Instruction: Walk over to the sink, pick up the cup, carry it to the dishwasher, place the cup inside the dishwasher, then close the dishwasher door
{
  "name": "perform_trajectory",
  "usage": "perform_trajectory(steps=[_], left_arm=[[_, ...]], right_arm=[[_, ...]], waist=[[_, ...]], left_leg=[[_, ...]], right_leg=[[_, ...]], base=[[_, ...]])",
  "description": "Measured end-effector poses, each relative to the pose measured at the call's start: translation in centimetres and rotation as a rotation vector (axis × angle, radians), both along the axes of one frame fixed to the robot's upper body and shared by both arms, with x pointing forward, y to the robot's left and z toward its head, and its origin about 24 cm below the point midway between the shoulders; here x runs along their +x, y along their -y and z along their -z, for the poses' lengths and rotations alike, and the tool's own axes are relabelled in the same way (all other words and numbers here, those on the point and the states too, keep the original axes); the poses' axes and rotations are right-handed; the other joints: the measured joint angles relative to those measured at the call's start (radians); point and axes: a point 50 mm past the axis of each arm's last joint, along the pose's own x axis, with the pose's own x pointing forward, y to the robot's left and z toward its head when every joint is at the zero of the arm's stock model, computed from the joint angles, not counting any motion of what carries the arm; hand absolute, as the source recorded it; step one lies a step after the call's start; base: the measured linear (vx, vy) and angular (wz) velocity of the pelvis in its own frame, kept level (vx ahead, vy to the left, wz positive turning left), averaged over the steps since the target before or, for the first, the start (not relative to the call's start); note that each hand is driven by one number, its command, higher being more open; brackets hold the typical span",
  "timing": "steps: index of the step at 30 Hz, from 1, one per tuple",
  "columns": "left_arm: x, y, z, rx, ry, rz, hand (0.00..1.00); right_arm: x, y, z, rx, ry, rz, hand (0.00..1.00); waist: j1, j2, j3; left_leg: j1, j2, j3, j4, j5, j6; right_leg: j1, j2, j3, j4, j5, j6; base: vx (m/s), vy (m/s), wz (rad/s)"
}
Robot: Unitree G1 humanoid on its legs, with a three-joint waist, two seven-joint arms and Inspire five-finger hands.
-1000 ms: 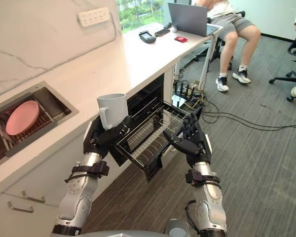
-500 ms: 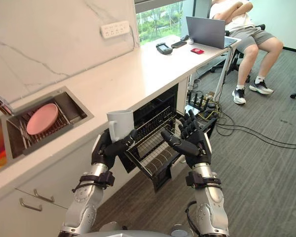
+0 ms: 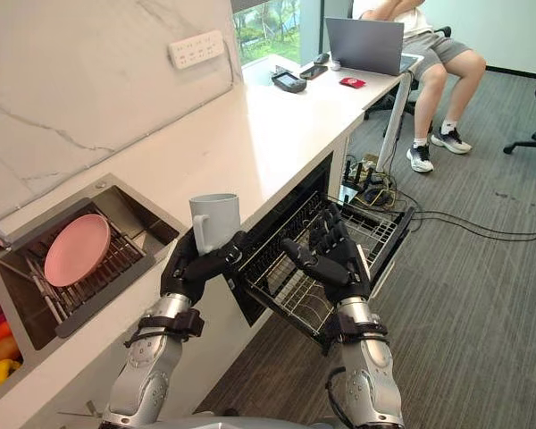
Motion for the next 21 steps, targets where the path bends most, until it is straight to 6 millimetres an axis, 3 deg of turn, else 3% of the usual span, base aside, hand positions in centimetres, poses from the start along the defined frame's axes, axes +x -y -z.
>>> perform_trajectory(steps=[4, 6, 11, 15, 17, 21], left_arm=[[0.1, -1.5, -1.4, -0.002, 0.076, -0.089, 0.0], [0.4, -2.1, -1.7, 0.005, 0.091, -0.139, 0.0], [1.1, -2.1, -3.1, 0.038, 0.179, -0.213, 0.0], [1.1, -2.1, -3.6, 0.11, 0.236, -0.245, 0.0], [1.1, -1.8, -3.5, 0.165, 0.246, -0.242, 0.0], [1.6, -1.3, -3.6, 0.233, 0.264, -0.234, 0.0]], right_arm=[[0.5, -0.9, -0.4, 0.027, 0.026, -0.034, 1.0], [0.6, -1.0, -0.5, 0.041, 0.034, -0.051, 1.0], [1.4, -0.7, -1.4, 0.065, 0.077, -0.133, 1.0], [2.7, -1.4, -3.2, 0.135, 0.152, -0.238, 1.0], [2.8, -1.7, -3.5, 0.194, 0.165, -0.284, 1.0], [2.9, -2.7, -4.6, 0.227, 0.203, -0.362, 1.0]], waist=[[0.019, -0.001, 0.001], [0.018, -0.005, 0.004], [0.021, -0.009, 0.006], [0.029, -0.024, 0.015], [0.037, -0.021, 0.013], [0.034, -0.033, 0.018]], left_leg=[[0.035, 0.028, 0.131, -0.033, -0.021, 0.006], [0.036, 0.03, 0.158, -0.022, -0.018, 0.014], [-0.004, 0.051, 0.14, 0.013, -0.018, 0.005], [-0.006, 0.059, 0.126, 0.016, -0.009, -0.024], [-0.005, 0.078, 0.082, 0.007, -0.003, -0.037], [-0.004, 0.11, 0.079, -0.008, 0.01, -0.062]], right_leg=[[-0.046, 0.026, -0.019, -0.083, 0.127, -0.012], [-0.044, 0.032, -0.036, -0.126, 0.154, -0.012], [-0.012, 0.056, -0.091, -0.208, 0.145, -0.001], [0.004, 0.062, -0.113, -0.213, 0.045, 0.028], [0.0, 0.097, -0.116, -0.211, 0.034, 0.016], [-0.003, 0.132, -0.118, -0.211, 0.03, 0.002]], base=[[-0.05, 0.126, -0.89], [0.0, 0.053, -0.54], [0.0, -0.044, 0.01], [-0.05, -0.146, 0.04], [-0.06, -0.138, -0.05], [0.01, -0.097, -0.05]])
